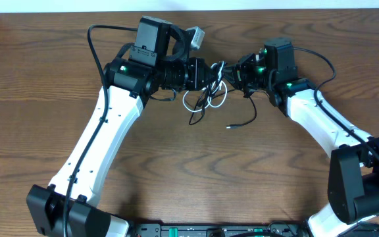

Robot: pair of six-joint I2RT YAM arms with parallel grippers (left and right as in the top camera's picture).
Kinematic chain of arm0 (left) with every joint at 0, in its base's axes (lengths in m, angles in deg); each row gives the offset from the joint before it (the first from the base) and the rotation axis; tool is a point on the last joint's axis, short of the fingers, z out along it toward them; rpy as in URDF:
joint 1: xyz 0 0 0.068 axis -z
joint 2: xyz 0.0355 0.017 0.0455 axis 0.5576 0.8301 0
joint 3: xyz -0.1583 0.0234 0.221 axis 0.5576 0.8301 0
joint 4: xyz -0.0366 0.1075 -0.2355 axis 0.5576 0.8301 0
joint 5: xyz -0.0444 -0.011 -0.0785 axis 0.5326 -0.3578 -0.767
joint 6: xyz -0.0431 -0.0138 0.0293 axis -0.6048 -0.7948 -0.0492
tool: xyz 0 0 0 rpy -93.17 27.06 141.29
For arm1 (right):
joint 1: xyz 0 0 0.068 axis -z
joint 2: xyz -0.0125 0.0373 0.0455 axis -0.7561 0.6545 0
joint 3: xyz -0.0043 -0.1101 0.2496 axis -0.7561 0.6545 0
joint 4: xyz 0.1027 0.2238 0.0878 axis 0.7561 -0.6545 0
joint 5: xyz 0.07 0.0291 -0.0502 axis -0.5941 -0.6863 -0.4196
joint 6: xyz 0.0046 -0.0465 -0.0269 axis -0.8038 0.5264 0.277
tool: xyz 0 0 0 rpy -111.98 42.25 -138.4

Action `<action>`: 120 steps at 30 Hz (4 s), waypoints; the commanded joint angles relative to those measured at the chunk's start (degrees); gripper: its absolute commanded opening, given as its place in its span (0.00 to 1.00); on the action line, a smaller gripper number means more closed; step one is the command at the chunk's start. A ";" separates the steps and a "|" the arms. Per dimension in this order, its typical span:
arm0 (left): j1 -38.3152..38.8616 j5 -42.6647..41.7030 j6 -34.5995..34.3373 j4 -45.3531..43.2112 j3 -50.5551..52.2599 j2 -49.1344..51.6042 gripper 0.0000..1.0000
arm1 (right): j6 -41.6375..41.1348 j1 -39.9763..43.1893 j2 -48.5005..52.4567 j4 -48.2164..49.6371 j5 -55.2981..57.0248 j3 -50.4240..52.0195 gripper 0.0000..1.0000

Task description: Untangle cables

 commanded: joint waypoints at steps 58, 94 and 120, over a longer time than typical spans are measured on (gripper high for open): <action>2.80 17.57 0.15 3.82 0.11 0.98 0.08 | 45.94 6.80 0.13 -11.06 -1.36 -0.02 0.01; 2.69 9.27 -5.75 -26.12 0.02 -2.82 0.08 | 75.30 18.86 -0.31 -27.06 -0.96 -1.81 0.88; 2.73 9.25 -8.00 -17.14 0.04 -1.90 0.08 | 78.99 12.39 -7.15 -25.44 -14.38 -11.54 0.79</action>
